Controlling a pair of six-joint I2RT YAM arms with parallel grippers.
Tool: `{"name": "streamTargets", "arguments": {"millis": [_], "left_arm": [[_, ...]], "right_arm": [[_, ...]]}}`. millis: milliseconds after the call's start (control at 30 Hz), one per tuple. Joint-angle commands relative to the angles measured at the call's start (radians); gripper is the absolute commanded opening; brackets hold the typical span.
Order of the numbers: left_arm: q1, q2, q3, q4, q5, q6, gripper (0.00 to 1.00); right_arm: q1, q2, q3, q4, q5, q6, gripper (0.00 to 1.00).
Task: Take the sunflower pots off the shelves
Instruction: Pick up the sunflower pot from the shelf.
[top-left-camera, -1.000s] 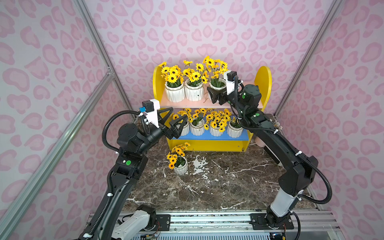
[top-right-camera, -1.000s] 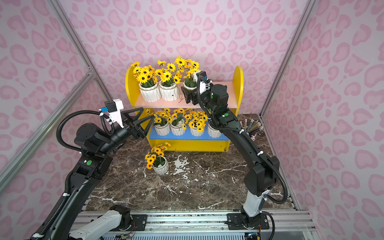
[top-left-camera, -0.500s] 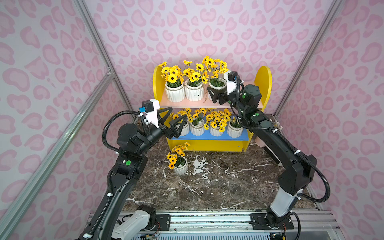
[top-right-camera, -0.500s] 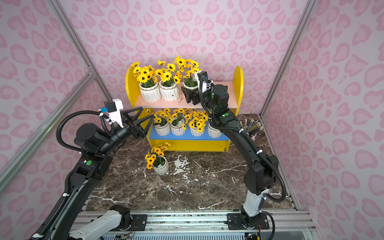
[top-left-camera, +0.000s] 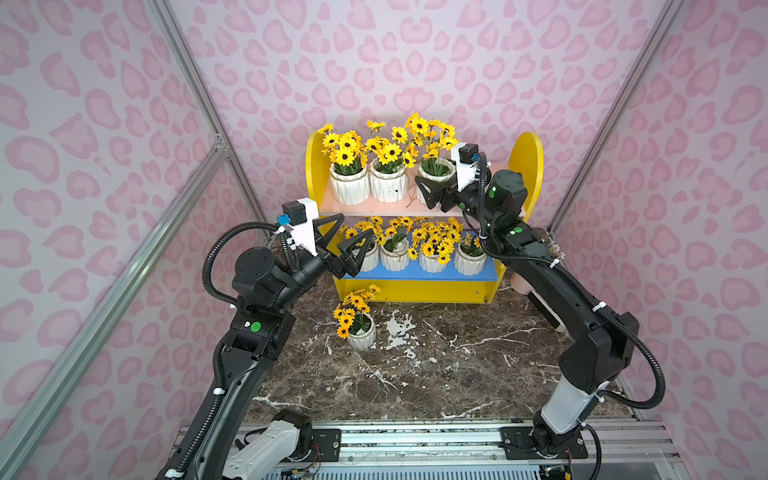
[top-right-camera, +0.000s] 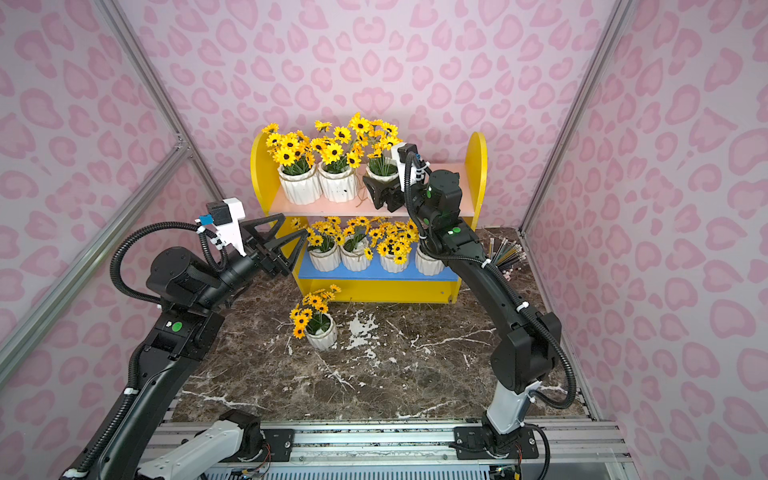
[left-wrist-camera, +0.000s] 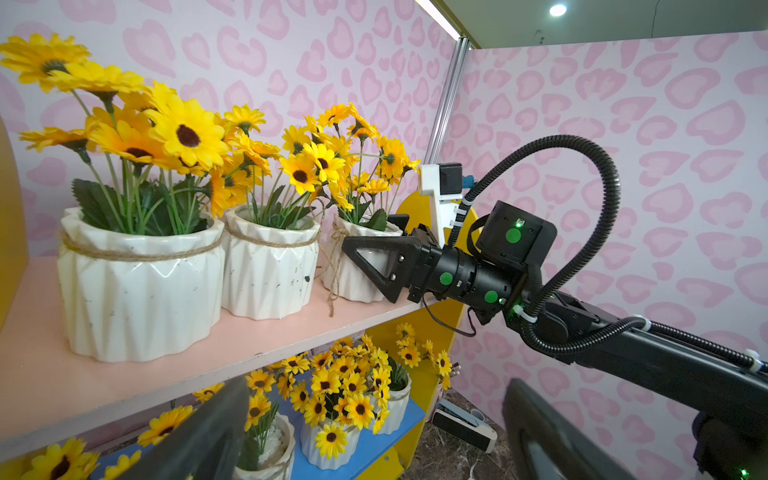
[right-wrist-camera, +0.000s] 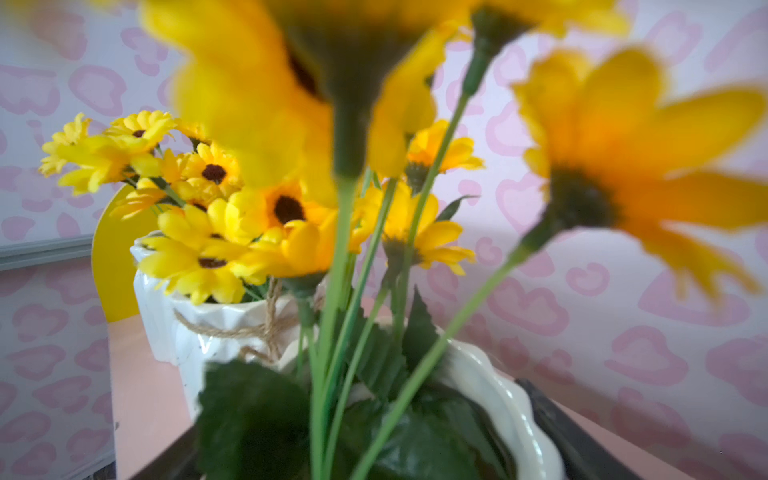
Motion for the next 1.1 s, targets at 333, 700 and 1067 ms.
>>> {"name": "streamTargets", "arguments": {"millis": [333, 700, 1067], "left_arm": [[-0.001, 0.002, 0.009, 0.014, -0.005, -0.026, 0.98], [-0.001, 0.027, 0.010, 0.015, -0.003, -0.054, 0.98], [-0.001, 0.056, 0.022, 0.031, 0.009, -0.072, 0.98]], "right_arm": [[0.009, -0.146, -0.121, 0.186, 0.095, -0.027, 0.00], [-0.025, -0.262, -0.250, 0.221, 0.166, -0.021, 0.00], [-0.072, -0.322, -0.292, 0.206, 0.191, -0.018, 0.00]]}}
